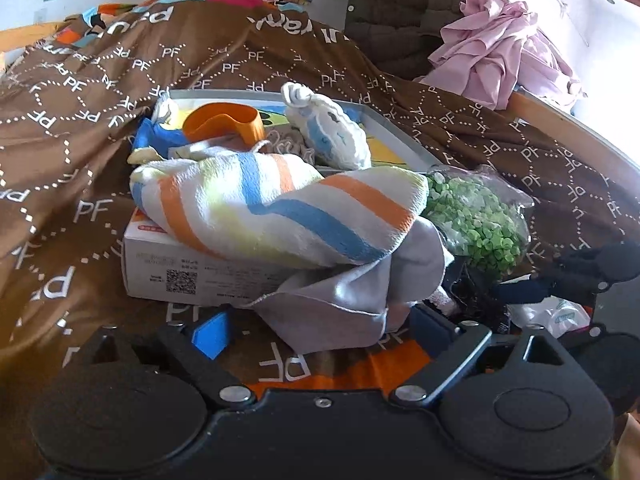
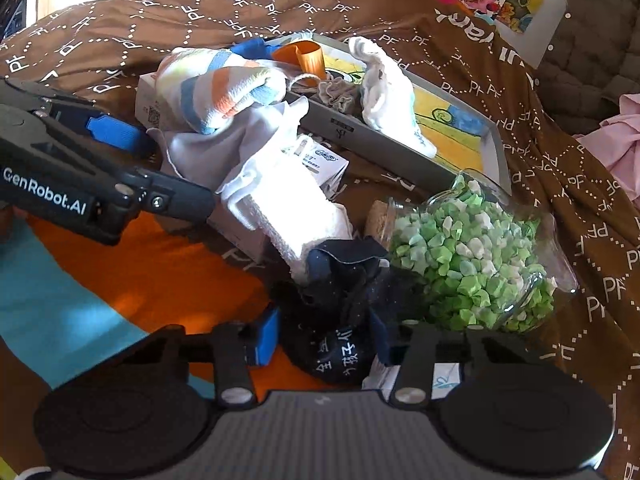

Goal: Organize soft objects
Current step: 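Grasp the grey cloth with the left tool while the right tool grasps the navy printed cloth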

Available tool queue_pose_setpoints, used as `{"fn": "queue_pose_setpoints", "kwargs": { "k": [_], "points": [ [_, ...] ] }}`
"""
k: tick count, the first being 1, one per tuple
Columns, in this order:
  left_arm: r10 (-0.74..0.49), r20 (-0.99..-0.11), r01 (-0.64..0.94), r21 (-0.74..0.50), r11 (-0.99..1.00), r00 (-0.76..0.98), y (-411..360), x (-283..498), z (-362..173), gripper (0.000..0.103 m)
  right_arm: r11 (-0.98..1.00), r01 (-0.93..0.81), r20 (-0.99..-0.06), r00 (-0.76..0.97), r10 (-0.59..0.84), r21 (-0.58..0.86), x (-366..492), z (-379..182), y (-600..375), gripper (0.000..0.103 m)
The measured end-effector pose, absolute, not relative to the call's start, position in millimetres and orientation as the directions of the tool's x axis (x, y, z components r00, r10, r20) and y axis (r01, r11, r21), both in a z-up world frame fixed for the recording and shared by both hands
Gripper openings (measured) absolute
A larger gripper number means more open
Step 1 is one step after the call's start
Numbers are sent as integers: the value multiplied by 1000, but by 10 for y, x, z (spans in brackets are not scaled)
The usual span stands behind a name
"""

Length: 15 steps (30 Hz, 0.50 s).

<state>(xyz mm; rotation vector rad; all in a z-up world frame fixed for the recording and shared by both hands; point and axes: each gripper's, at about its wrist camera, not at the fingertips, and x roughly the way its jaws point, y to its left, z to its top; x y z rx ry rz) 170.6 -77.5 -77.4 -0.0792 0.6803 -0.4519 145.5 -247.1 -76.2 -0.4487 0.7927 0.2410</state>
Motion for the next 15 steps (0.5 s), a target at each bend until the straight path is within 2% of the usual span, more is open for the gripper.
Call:
{"fn": "queue_pose_setpoints", "kwargs": {
  "k": [4, 8, 12, 15],
  "points": [
    [-435, -589, 387, -215, 897, 681, -784, 1708, -772, 85, 893, -354, -734, 678, 40, -279, 1472, -755, -2504, 41],
    [-445, -589, 396, -220, 892, 675, -788, 1708, -770, 75, 904, -342, -740, 671, 45, -255, 1491, -751, -2530, 41],
    [-461, -592, 392, -251, 885, 661, -771, 1719, -773, 51, 913, -330, -742, 669, 48, -239, 1494, -751, -2538, 40],
    [-476, -596, 377, -293, 879, 647, -729, 1748, -790, 48, 916, -325, -743, 668, 48, -233, 1496, -747, -2544, 39]
  ]
}}
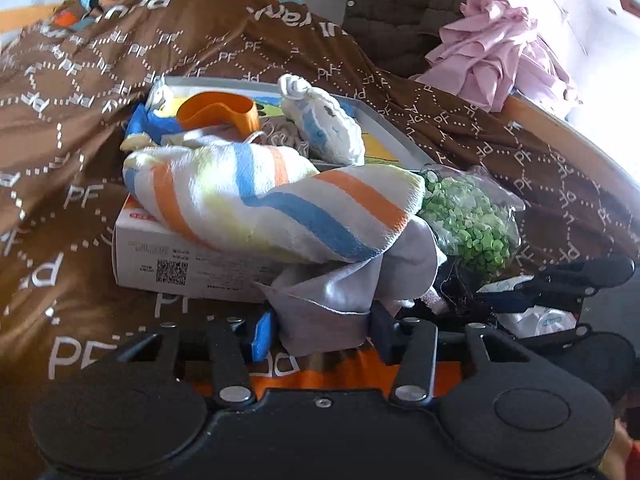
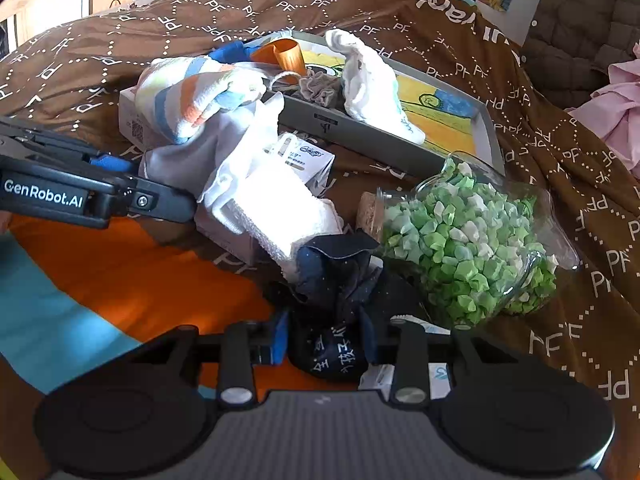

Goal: Organize soft objects
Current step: 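Grasp the grey cloth with the left tool while the right tool grasps the navy printed cloth, then lift the grey and navy cloths and carry them over the tray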

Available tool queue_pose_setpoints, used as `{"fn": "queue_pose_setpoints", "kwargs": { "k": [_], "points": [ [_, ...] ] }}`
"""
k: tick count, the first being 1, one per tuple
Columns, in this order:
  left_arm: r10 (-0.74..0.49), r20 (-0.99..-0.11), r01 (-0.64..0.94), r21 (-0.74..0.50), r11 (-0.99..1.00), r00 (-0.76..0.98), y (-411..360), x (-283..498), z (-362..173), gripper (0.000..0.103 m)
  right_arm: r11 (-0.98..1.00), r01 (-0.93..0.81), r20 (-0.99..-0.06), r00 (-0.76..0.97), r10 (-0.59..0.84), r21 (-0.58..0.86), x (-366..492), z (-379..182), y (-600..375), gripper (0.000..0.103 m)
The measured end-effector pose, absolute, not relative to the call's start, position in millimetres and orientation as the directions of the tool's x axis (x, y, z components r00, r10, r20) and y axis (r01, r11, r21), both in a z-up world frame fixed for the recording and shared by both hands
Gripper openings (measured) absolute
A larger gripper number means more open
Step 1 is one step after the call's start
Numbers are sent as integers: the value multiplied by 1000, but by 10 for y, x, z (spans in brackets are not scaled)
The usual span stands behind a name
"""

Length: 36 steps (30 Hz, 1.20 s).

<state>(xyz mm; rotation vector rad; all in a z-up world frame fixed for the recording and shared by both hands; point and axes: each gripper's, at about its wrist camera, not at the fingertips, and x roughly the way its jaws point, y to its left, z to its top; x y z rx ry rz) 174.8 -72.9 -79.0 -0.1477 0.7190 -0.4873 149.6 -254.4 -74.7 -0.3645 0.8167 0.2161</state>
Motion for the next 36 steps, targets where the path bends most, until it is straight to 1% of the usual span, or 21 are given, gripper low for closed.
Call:
{"fn": "queue_pose_setpoints", "kwargs": {
  "k": [2, 4, 8, 9, 10, 11, 12, 14, 16, 20, 23, 25, 32, 36],
  "points": [
    [-485, -599, 368, -317, 874, 637, -714, 1766, -798, 45, 919, -322, -747, 664, 47, -229, 1504, -747, -2546, 39],
    [-495, -601, 369, -330, 869, 627, -714, 1772, -802, 39, 924, -312, -754, 655, 41, -221, 1519, -750, -2555, 39],
    [-508, -609, 384, -334, 861, 609, -754, 1757, -804, 32, 932, -301, -767, 640, 41, -201, 1532, -762, -2577, 39],
    [-513, -611, 386, -339, 858, 603, -762, 1752, -804, 29, 932, -302, -766, 641, 43, -200, 1529, -760, -2575, 36],
    [-518, -612, 389, -344, 855, 598, -770, 1745, -805, 25, 932, -302, -764, 643, 44, -201, 1524, -756, -2572, 30],
    [-522, -614, 394, -345, 852, 592, -783, 1741, -804, 23, 932, -301, -763, 645, 44, -201, 1521, -753, -2571, 28],
    [-526, -615, 401, -344, 849, 587, -793, 1729, -805, 17, 934, -299, -761, 647, 46, -197, 1519, -748, -2572, 26],
    [-534, -615, 422, -334, 843, 580, -832, 1708, -800, 15, 938, -293, -760, 648, 52, -186, 1515, -735, -2582, 23],
    [-541, -610, 442, -323, 837, 580, -862, 1676, -794, 10, 941, -289, -760, 648, 55, -178, 1514, -718, -2587, 20],
    [-544, -590, 475, -287, 832, 597, -891, 1616, -759, 8, 952, -275, -757, 648, 79, -137, 1497, -648, -2612, 18],
    [-520, -588, 497, -220, 840, 620, -942, 1568, -740, 7, 956, -269, -755, 650, 88, -120, 1475, -609, -2628, 18],
    [-505, -594, 497, -196, 846, 626, -967, 1552, -731, 7, 958, -266, -755, 649, 95, -107, 1456, -589, -2640, 18],
    [-457, -640, 412, -231, 882, 618, -889, 1542, -762, 6, 965, -253, -748, 652, 122, -64, 1346, -493, -2644, 18],
    [-400, -656, 358, -207, 911, 640, -808, 1511, -748, 5, 967, -251, -735, 664, 140, -42, 1260, -411, -2635, 18]
  ]
}}
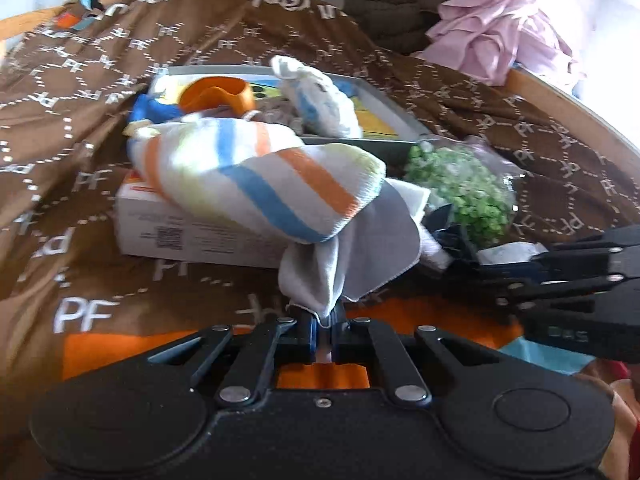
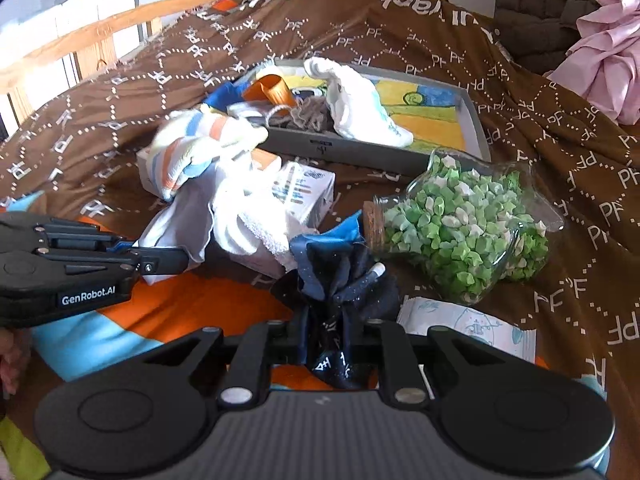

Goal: Organize soft objects
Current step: 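Lift the grey and navy cloths and carry them over the tray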

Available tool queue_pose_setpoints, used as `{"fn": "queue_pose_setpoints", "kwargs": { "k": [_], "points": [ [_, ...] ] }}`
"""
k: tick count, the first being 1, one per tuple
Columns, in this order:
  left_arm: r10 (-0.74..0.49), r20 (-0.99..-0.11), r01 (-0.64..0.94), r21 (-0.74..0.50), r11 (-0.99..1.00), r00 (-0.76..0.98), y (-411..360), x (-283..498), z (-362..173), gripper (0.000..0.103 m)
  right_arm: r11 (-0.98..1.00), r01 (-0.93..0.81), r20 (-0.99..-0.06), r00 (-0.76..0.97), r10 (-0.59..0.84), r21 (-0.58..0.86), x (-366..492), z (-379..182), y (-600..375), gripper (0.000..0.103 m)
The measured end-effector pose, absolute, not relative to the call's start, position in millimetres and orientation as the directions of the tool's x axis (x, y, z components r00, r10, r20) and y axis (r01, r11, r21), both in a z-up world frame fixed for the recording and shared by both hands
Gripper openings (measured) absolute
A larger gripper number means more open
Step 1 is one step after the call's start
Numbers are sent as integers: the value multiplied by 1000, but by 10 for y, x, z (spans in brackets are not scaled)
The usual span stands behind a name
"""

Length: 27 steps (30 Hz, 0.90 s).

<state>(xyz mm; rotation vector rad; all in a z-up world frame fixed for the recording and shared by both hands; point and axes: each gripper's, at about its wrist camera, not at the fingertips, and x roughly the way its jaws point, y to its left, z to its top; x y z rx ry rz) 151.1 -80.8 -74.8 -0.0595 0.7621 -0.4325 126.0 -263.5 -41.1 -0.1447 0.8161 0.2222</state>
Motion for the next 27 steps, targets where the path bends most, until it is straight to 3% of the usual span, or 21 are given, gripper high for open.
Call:
{"fn": "queue_pose_setpoints", "kwargs": {
  "k": [4, 14, 27],
  "points": [
    [-362, -649, 331, -176, 927, 669, -736, 1416, -679, 5, 968, -249, -719, 678, 153, -28, 1169, -324, -2623, 17],
    [-279, -561, 362, 40, 931, 779, -773, 1087, -423, 5, 969, -247, -668, 719, 194, 17, 884, -134, -2556, 11],
    [-265, -444, 391, 220, 894, 856, -865, 661, -252, 5, 967, -250, -584, 779, 227, 43, 678, 8, -2498, 8]
  ]
}}
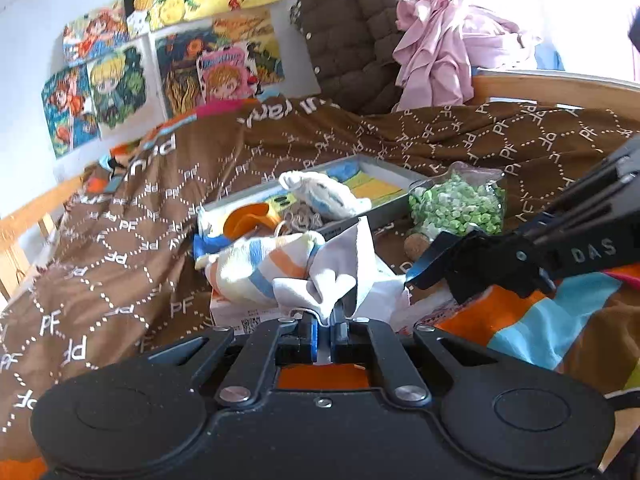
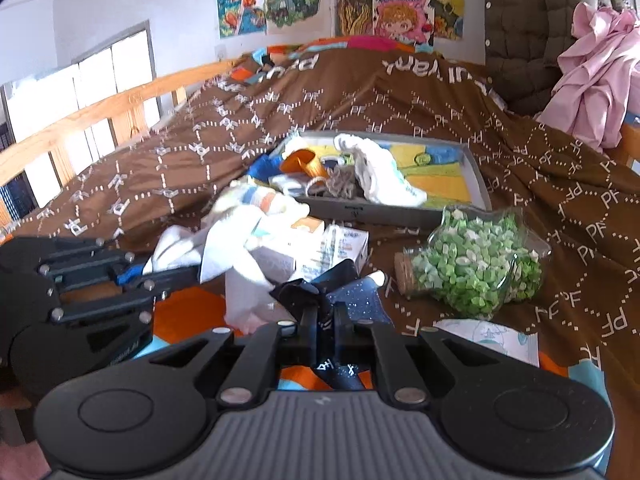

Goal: Organize soft objects
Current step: 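Lift the grey and navy cloths and carry them over the tray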

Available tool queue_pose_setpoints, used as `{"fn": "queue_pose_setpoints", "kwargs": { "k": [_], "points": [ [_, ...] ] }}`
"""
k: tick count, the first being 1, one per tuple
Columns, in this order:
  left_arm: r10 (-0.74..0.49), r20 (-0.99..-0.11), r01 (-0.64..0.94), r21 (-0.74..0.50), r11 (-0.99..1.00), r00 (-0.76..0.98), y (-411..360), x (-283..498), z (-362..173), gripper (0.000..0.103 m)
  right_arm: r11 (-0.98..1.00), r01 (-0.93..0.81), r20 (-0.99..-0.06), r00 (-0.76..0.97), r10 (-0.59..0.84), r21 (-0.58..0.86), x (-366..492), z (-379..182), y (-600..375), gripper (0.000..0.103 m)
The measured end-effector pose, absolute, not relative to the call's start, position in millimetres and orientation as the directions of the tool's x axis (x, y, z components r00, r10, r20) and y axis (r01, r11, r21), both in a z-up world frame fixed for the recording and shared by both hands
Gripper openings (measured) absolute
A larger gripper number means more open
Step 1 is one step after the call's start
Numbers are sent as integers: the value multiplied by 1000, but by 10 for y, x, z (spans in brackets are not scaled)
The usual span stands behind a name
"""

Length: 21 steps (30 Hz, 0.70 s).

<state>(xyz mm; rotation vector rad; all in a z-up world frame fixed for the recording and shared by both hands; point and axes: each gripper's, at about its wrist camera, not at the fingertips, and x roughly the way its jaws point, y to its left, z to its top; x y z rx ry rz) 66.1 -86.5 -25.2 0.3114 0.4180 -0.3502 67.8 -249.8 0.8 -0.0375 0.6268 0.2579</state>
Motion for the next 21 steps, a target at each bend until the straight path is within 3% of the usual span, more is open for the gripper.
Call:
{"fn": "queue_pose_setpoints", "kwargs": {
  "k": [12, 21],
  "points": [
    [-323, -387, 405, 153, 901, 864, -788, 447, -101, 5, 969, -229, -502, 830, 244, 92, 564, 129, -2582, 8],
    [-361, -335, 431, 164, 887, 870, -830, 418, 41, 5, 966, -227, -388, 885, 259, 126, 495, 239, -2652, 8]
  ]
}}
